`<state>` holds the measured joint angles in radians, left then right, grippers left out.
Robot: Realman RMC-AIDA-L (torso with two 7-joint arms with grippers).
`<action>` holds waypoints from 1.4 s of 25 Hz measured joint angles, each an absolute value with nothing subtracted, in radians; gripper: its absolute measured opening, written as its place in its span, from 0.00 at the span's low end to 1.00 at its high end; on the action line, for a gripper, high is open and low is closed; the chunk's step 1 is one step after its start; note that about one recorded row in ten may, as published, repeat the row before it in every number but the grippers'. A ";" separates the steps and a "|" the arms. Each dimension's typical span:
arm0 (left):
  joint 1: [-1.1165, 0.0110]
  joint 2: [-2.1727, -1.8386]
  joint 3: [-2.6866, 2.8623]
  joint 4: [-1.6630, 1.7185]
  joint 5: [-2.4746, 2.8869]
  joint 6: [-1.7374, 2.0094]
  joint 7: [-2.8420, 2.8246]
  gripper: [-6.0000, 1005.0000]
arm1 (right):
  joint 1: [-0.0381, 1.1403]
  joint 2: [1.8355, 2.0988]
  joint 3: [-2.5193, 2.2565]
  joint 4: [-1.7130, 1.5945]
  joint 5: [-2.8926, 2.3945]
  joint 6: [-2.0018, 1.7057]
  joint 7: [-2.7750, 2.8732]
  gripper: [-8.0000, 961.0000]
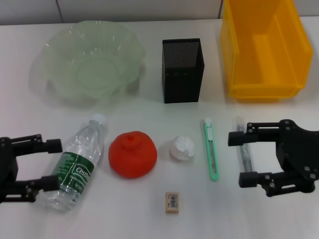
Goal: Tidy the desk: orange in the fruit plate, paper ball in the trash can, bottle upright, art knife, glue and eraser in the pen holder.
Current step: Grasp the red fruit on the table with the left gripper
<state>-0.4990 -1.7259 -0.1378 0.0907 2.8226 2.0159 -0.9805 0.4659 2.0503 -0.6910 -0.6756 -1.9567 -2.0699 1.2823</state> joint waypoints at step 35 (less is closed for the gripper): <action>-0.832 -2.073 0.443 0.687 2.642 1.730 -1.405 0.79 | 0.371 2.049 -0.444 -0.627 -1.950 -1.915 1.270 0.80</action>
